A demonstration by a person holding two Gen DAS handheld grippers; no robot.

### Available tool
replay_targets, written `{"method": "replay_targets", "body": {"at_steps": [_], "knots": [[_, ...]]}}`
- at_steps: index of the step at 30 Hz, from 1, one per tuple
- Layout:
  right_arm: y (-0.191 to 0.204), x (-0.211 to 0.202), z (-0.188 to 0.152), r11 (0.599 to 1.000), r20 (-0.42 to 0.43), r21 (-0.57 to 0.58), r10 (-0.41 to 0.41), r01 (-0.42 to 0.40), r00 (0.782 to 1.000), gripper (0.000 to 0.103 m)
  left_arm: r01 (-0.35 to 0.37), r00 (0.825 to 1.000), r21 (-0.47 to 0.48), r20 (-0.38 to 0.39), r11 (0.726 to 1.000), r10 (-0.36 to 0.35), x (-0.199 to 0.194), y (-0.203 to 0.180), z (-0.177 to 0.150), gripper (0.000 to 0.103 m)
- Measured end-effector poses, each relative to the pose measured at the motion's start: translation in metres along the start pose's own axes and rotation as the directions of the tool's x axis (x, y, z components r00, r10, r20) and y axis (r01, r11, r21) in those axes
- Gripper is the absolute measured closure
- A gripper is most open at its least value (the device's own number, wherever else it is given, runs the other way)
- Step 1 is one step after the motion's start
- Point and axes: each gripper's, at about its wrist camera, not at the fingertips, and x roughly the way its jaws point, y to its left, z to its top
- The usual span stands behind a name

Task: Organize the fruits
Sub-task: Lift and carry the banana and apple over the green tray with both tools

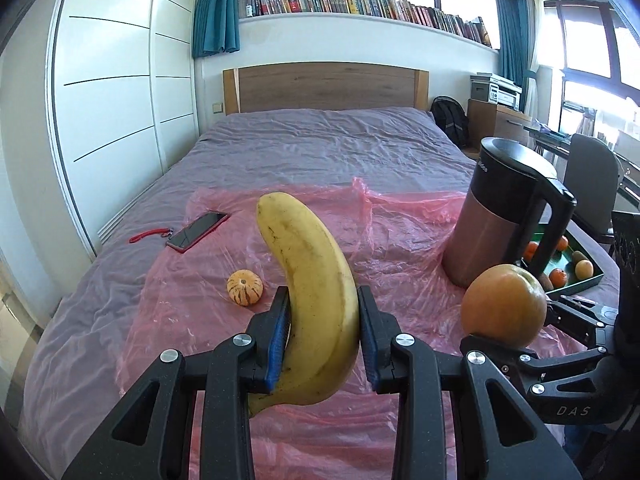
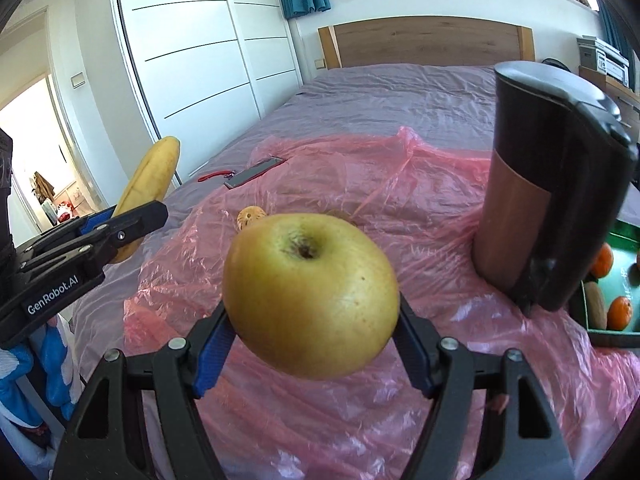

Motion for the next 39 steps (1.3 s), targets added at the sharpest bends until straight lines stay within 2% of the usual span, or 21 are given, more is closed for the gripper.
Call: {"method": "replay_targets", "body": {"at_steps": [5,13,20,28,33,39], "knots": [[-0.011,-0.037,-0.018,0.999,0.006,0.033,-0.025,0.025,1.0,0.0,0.036,0.999,0.016,-0.004,0.999,-0.036,-0.028,-0.023,-0.004,0.075],[-0.037,-0.093,-0.033,0.994,0.061,0.065,-0.092,0.088,0.994,0.0,0.113,0.994,0.048,-0.017,0.992,-0.112,-0.057,-0.066,0.002,0.075],[-0.079,-0.129,-0.046,0.982,0.093,0.12,-0.156,0.145,0.983,0.0,0.164,0.986,0.118,-0.027,0.979,-0.162,-0.069,-0.117,0.01,0.075],[-0.14,-0.157,-0.059,0.955,0.111,0.192,-0.252,0.228,0.961,0.0,0.278,0.96,0.196,-0.08,0.94,-0.267,-0.06,-0.193,0.017,0.075],[-0.18,-0.168,-0.063,0.932,0.11,0.234,-0.31,0.278,0.945,0.0,0.356,0.934,0.226,-0.115,0.907,-0.338,-0.047,-0.24,0.023,0.075],[-0.232,-0.177,-0.062,0.898,0.112,0.28,-0.381,0.339,0.918,0.0,0.417,0.909,0.249,-0.137,0.874,-0.394,-0.031,-0.283,0.033,0.075]]}}
